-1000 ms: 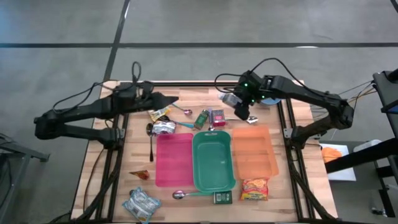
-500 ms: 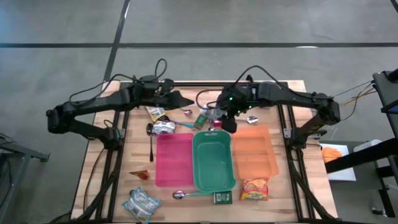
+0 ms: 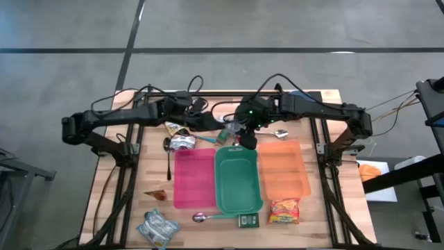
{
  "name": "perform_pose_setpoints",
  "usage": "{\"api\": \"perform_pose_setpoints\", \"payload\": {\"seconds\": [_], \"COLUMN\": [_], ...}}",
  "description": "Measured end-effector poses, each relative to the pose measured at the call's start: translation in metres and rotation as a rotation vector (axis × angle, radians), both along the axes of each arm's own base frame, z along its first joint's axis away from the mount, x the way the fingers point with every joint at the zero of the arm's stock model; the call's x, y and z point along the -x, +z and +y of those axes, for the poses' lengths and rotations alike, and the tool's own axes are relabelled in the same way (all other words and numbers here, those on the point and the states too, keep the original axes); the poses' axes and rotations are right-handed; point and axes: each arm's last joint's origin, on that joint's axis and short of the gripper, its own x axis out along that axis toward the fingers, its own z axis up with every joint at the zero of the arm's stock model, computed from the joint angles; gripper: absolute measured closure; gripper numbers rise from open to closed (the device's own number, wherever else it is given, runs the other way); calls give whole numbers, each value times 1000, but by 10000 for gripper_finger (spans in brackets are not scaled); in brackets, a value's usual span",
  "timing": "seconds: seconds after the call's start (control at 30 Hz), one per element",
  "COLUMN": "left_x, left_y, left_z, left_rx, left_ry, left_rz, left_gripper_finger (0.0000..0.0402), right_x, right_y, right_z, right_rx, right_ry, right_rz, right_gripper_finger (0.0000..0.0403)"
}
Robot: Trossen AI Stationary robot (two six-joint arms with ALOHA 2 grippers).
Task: Pick & Place Food Item
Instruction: Put the white seasoning bottle into the green bin
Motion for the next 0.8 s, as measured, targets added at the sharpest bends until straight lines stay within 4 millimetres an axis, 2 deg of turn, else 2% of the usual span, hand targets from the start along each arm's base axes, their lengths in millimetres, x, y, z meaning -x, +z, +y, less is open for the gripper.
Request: {"api": "perform_pose_setpoints", "payload": {"seconds": [0.23,0.5,0.63,0.8], "left_x": [-2,-3,-3,-3], "left_y": [1,3,4,4], "left_z": [1,2,1,1], "left_rx": [-7,-17,-19,-21], "left_ry": [24,26,25,24], "left_rz": [-15,-46,-47,-53], "left_gripper_finger": [72,75,99,151], "right_x": [-10,-11,-11,-11], "right_y": [-2,-1,0,0], "right_z": [8,11,11,11], "right_rx": [9,10,11,18], "right_ry": [21,24,25,28], "right_rz": [4,1,-4,-3], "right_gripper_finger": [214,214,214,214]}}
